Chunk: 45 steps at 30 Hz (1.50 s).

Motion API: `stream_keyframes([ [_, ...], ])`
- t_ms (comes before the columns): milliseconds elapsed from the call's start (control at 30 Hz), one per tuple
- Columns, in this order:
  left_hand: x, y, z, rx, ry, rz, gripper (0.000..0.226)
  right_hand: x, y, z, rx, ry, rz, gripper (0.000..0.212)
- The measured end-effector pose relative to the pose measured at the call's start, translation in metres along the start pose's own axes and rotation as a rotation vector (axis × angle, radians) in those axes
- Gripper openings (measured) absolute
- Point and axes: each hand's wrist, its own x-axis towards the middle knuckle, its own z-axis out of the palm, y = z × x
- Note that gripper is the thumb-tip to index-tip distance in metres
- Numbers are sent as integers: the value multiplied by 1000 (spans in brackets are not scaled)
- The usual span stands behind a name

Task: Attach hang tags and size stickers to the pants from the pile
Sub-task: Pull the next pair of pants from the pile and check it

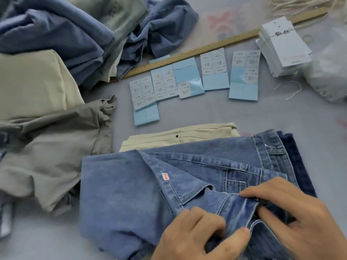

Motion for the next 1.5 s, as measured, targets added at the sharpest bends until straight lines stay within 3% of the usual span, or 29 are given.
stream_keyframes([
  [67, 4, -2, 17, -116, 22, -25, 39, 5, 4, 2, 25, -43, 38, 29],
  [267, 12, 1, 25, -131, 144, 7, 23, 14, 10, 12, 43, -108, 9, 29],
  [333, 13, 5, 22, -290, 78, -47, 6, 17, 8, 14, 58, -158, 27, 30],
  [433, 27, 2, 16, -514, -80, -325, 36, 24, 0, 20, 82, -254, 18, 23],
  [533, 37, -16, 19, -389, -211, -332, 45, 34, -7, 23, -7, -309, 1, 30],
  [700, 69, -40, 14, -801, -405, -395, 21, 27, -20, 17, -140, -105, 30, 28],
  [767, 79, -41, 15, -935, -396, -458, 16, 9, -30, 19, -97, -17, 27, 25],
  [833, 83, -43, 15, -1025, -365, -525, 19, -8, -39, 21, -66, -47, 32, 27],
  [900, 85, -42, 14, -1091, -326, -574, 25, -20, -43, 23, -201, -161, -53, 28],
  [1000, 85, -41, 17, -1192, -239, -688, 19, -33, -48, 26, -353, -167, -188, 13],
  [1200, 75, -40, 21, -1441, -196, -945, 12, -42, -61, 36, -406, -241, -265, 31],
  [1333, 67, -39, 23, -1567, -133, -1003, 31, -42, -67, 41, -336, -354, -158, 59],
  [1433, 65, -41, 22, -1635, -62, -1038, 39, -29, -67, 27, -55, -284, 73, 44],
  [1500, 63, -43, 22, -1641, -47, -1030, 38, -16, -57, 13, 92, -416, 303, 49],
])
